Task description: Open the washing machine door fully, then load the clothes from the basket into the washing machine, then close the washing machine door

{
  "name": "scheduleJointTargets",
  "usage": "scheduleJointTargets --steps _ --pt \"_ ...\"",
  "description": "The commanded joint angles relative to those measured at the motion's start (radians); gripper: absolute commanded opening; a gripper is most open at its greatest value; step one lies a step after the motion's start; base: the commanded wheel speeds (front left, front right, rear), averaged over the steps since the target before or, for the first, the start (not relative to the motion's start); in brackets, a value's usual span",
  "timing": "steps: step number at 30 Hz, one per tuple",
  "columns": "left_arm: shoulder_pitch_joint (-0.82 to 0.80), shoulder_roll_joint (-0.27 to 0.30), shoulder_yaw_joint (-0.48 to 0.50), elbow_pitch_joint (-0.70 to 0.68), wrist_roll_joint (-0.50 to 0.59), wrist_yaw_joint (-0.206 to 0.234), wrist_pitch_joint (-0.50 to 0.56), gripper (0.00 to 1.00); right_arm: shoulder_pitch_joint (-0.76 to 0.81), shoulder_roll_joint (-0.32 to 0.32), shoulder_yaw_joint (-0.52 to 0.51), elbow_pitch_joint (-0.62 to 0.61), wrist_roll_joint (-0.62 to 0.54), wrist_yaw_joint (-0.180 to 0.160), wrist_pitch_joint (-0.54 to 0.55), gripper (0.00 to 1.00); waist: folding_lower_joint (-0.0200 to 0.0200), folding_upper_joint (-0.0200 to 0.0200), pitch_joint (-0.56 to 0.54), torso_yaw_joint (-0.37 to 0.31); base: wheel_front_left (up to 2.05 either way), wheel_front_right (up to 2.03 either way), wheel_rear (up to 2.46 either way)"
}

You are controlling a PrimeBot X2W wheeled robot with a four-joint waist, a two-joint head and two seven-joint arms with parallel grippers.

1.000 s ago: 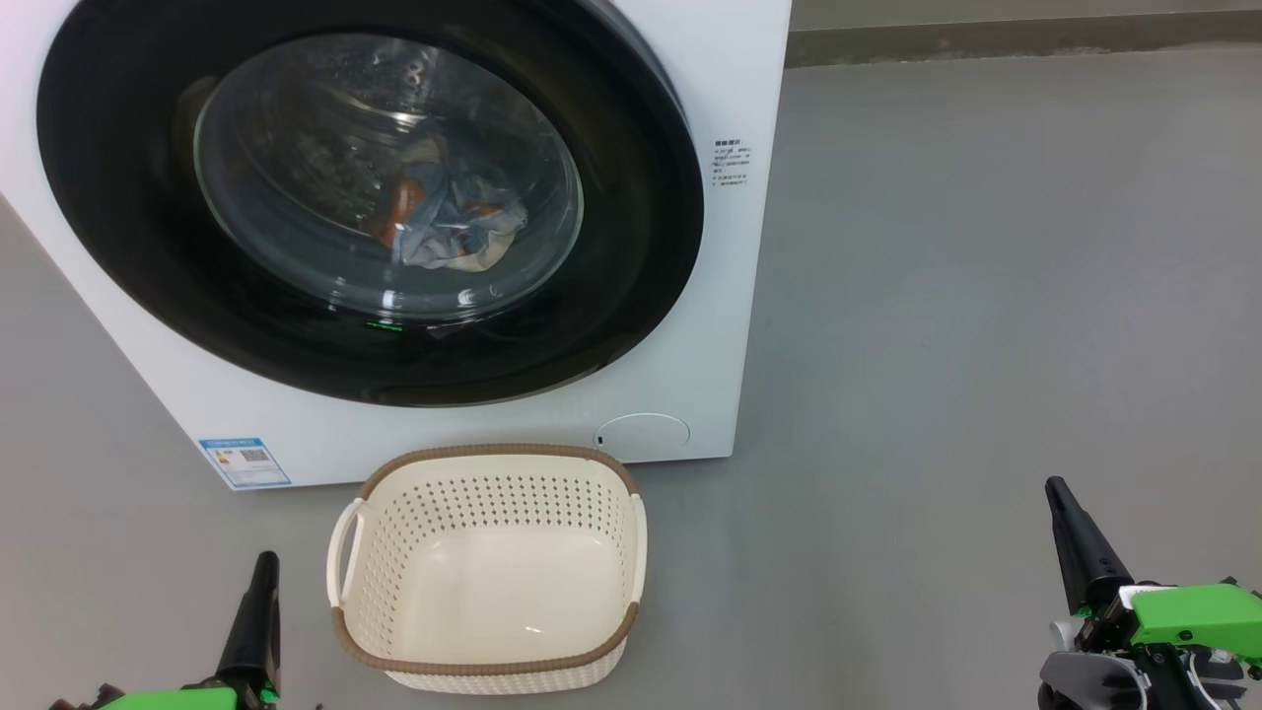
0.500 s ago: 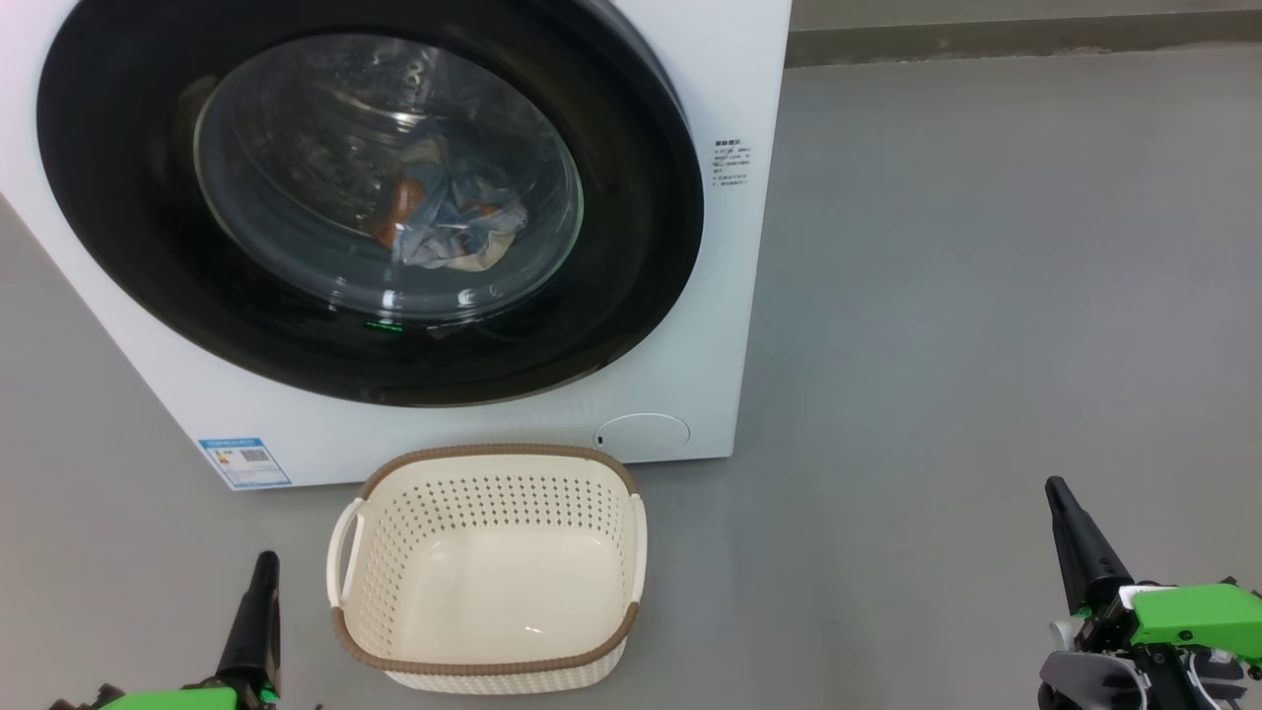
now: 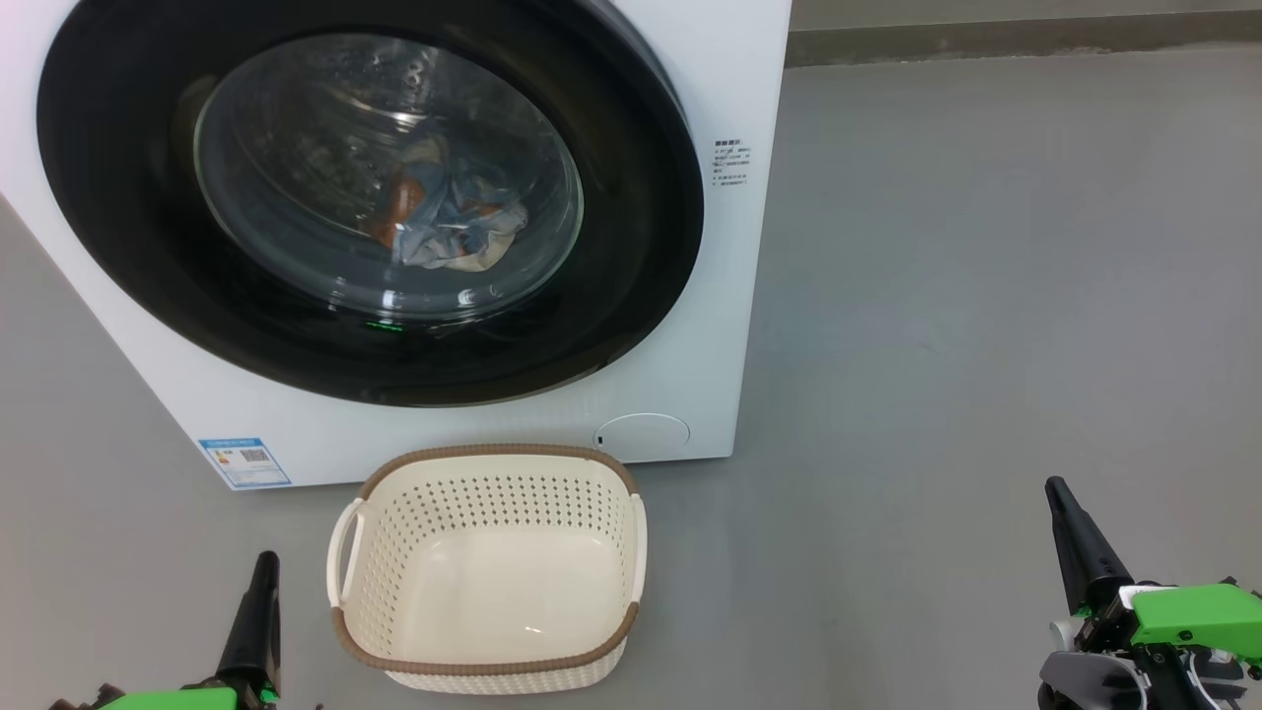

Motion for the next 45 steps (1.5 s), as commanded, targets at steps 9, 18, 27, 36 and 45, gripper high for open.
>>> scheduleJointTargets --steps 9,18,27,36,45 --pt "-0.043 0.009 0.032 -0.018 -0.009 -0.007 0.006 0.0 -0.043 -0.008 0.018 -0.03 0.005 0.0 0.004 0.0 0.0 -0.0001 0.0 0.0 0.0 0.0 0.0" --pt "-0.043 0.009 0.032 -0.018 -0.009 -0.007 0.006 0.0 -0.043 -0.008 0.018 -0.03 0.005 0.0 0.004 0.0 0.0 -0.0001 0.0 0.0 0.0 0.0 0.0" --pt "-0.043 0.009 0.032 -0.018 -0.009 -0.007 0.006 0.0 -0.043 -0.008 0.018 -0.03 0.005 0.0 0.004 0.0 0.0 -0.0001 0.0 0.0 0.0 0.0 0.0" --pt "-0.043 0.009 0.032 -0.018 -0.009 -0.007 0.006 0.0 -0.043 -0.008 0.019 -0.03 0.005 0.0 0.004 0.0 0.0 -0.0001 0.0 0.0 0.0 0.0 0.0" --pt "-0.043 0.009 0.032 -0.018 -0.009 -0.007 0.006 0.0 -0.043 -0.008 0.019 -0.03 0.005 0.0 0.004 0.0 0.0 -0.0001 0.0 0.0 0.0 0.0 0.0"
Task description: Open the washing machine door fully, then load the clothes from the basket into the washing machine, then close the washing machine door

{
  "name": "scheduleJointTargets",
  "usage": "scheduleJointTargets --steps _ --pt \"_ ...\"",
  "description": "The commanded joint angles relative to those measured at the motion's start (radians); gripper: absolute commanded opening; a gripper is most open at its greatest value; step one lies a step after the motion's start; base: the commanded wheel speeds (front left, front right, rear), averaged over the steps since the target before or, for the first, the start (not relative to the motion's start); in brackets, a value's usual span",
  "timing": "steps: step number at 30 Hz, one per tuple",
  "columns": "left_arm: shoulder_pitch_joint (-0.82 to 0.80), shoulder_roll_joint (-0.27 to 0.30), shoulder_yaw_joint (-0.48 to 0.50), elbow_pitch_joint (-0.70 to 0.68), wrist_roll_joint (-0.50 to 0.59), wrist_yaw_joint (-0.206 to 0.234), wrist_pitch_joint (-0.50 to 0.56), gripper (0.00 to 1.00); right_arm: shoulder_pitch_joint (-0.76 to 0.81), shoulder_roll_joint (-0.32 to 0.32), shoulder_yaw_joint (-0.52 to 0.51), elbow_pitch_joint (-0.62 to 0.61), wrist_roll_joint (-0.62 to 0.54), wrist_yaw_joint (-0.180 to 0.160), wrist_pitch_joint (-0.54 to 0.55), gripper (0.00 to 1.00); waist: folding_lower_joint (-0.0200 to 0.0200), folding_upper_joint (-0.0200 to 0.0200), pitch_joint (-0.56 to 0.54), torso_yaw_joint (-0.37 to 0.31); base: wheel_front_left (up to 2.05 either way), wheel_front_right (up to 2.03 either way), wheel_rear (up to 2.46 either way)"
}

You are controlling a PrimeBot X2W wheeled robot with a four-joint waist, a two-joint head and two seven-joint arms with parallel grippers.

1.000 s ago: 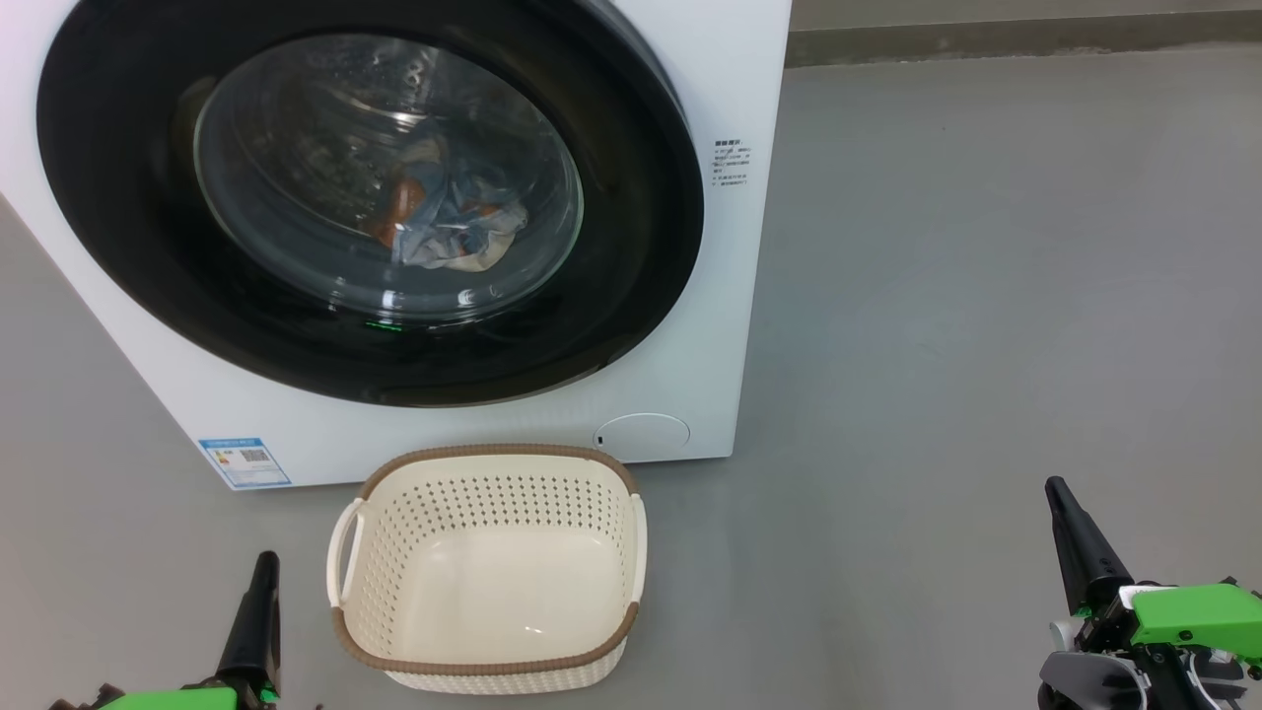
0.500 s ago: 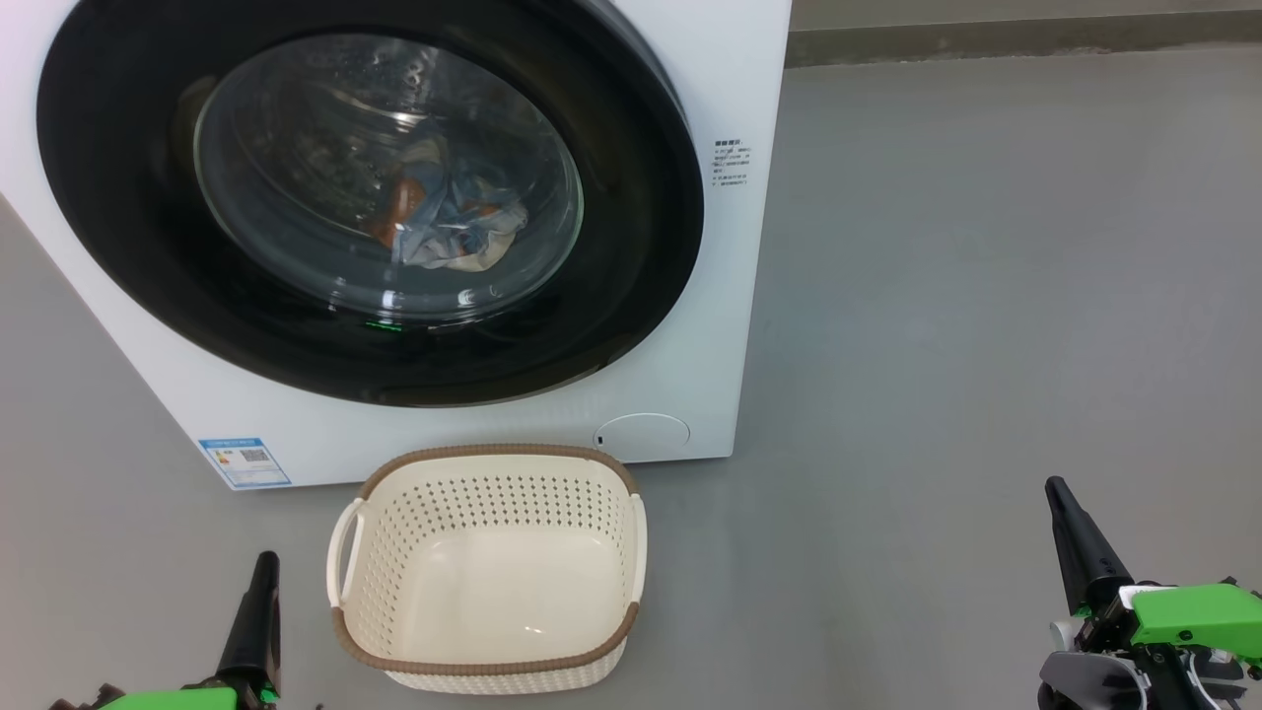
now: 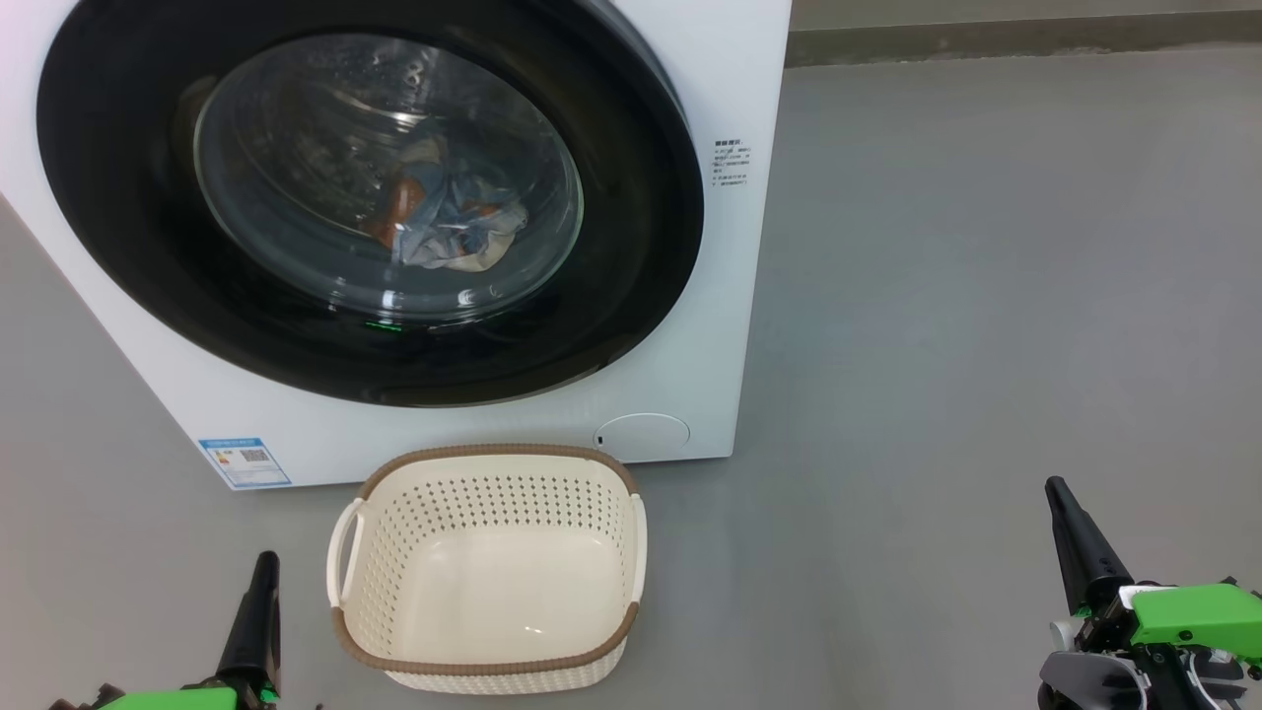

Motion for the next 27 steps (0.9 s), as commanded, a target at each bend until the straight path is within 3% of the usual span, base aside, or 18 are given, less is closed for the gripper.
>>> scheduleJointTargets --steps 1,27 --pt "-0.043 0.009 0.032 -0.018 -0.009 -0.007 0.006 0.0 -0.043 -0.008 0.019 -0.03 0.005 0.0 0.004 0.0 0.0 0.0 0.0 0.0 0.0 0.0 0.0" --pt "-0.043 0.009 0.032 -0.018 -0.009 -0.007 0.006 0.0 -0.043 -0.008 0.019 -0.03 0.005 0.0 0.004 0.0 0.0 0.0 0.0 0.0 0.0 0.0 0.0"
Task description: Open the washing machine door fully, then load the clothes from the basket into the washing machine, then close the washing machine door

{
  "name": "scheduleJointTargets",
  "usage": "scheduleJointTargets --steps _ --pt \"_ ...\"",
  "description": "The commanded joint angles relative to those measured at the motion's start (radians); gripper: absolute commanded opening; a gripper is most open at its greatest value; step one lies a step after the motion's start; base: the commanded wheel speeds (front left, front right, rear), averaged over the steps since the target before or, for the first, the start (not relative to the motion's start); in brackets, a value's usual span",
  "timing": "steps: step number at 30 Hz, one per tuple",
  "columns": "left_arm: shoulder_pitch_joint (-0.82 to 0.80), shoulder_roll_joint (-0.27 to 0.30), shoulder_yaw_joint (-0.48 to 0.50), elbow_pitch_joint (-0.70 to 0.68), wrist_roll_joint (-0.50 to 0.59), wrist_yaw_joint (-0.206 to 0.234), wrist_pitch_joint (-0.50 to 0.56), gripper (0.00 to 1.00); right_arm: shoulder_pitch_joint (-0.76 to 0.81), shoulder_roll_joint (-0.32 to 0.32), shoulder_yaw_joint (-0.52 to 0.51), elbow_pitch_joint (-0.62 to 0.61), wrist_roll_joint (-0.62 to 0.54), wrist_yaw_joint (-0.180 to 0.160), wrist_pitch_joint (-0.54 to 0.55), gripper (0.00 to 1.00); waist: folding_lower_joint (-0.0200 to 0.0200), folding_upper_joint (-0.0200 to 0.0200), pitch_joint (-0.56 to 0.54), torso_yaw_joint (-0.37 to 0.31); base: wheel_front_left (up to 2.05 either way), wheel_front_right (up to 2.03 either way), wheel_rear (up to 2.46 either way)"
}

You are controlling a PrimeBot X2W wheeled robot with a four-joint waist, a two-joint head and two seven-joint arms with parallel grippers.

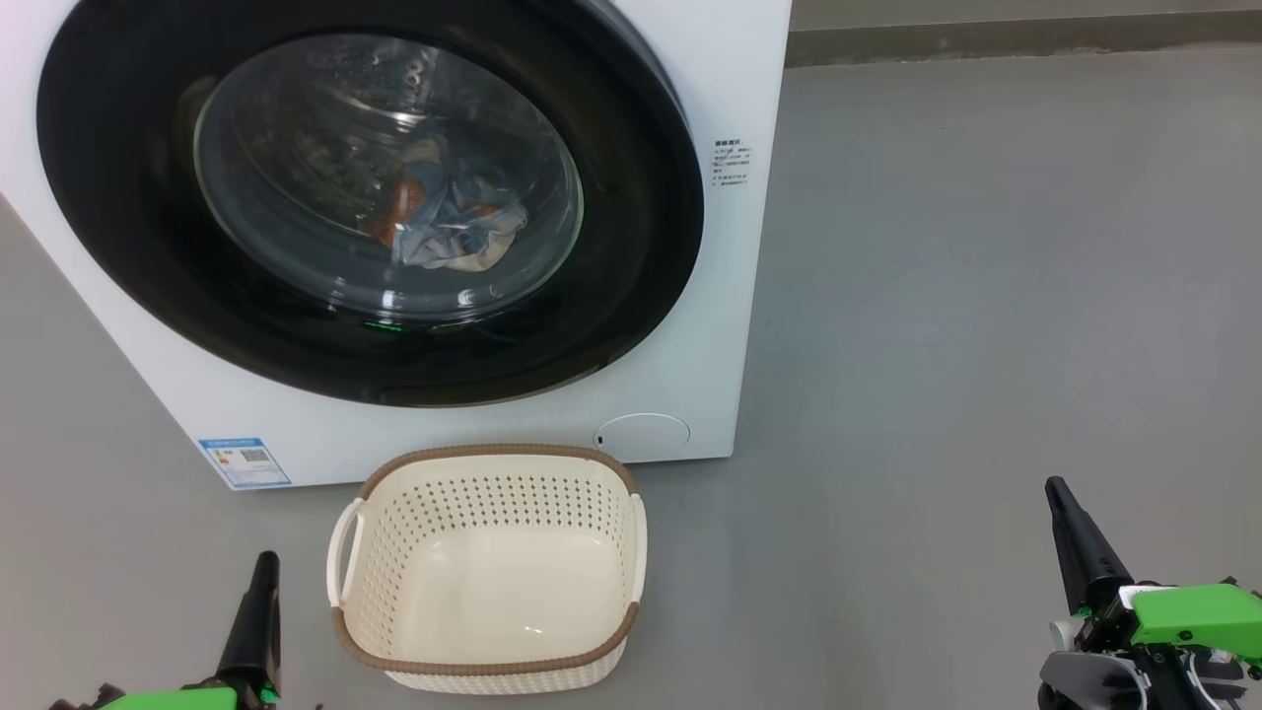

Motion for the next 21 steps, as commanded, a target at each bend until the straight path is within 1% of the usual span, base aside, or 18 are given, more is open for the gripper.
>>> scheduleJointTargets --steps 1,21 --pt "-0.043 0.009 0.032 -0.018 -0.009 -0.007 0.006 0.0 -0.043 -0.008 0.019 -0.03 0.005 0.0 0.004 0.0 0.0 0.0 0.0 0.0 0.0 0.0 0.0" --pt "-0.043 0.009 0.032 -0.018 -0.009 -0.007 0.006 0.0 -0.043 -0.008 0.019 -0.03 0.005 0.0 0.004 0.0 0.0 0.0 0.0 0.0 0.0 0.0 0.0"
